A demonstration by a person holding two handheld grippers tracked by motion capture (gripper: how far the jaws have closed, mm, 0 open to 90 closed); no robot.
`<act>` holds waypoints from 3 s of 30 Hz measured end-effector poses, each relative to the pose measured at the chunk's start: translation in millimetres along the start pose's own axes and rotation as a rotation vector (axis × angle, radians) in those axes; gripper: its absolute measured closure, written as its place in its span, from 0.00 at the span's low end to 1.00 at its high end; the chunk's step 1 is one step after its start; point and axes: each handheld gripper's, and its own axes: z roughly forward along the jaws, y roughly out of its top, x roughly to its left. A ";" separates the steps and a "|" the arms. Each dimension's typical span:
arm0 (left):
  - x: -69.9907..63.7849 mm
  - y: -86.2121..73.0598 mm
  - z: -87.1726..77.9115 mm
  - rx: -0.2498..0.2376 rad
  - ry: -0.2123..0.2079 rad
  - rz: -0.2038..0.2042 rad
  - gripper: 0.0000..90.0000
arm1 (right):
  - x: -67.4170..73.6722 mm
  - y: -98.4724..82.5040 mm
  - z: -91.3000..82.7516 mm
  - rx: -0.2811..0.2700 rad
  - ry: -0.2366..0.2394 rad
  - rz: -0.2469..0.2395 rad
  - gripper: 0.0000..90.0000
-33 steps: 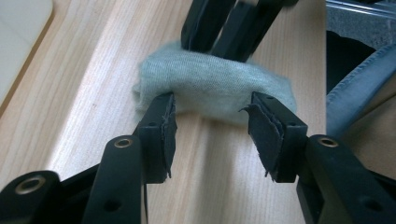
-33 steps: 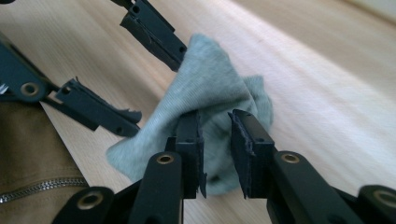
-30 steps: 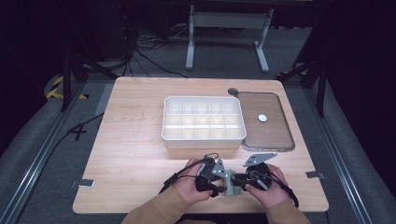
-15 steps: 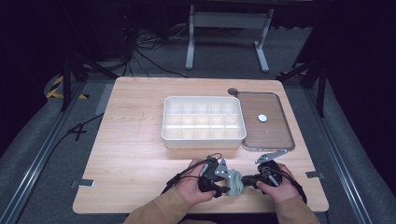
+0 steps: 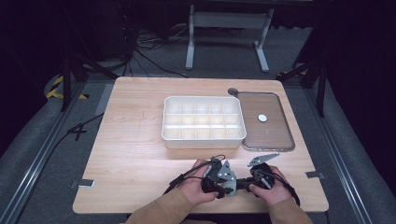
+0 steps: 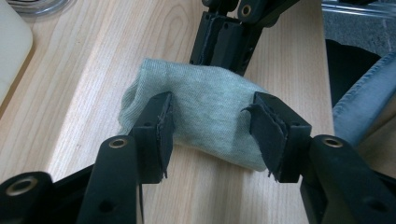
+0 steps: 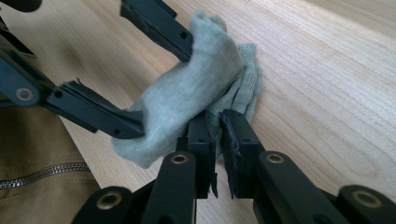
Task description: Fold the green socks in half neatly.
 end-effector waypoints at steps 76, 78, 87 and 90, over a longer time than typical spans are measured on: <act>19.7 -70.1 -74.4 0.002 0.127 -0.111 0.43 | -7.6 12.2 11.3 -0.112 -0.041 0.111 0.55; 20.7 -70.3 -74.5 0.004 0.119 -0.113 0.43 | -5.9 13.4 11.4 -0.107 -0.060 0.101 0.50; 24.1 -67.9 -70.8 0.003 0.106 -0.106 0.43 | -5.5 12.6 12.0 -0.104 -0.055 0.138 0.59; 23.9 -68.0 -72.0 0.002 0.108 -0.107 0.43 | -6.9 12.5 12.1 -0.097 0.004 0.197 0.73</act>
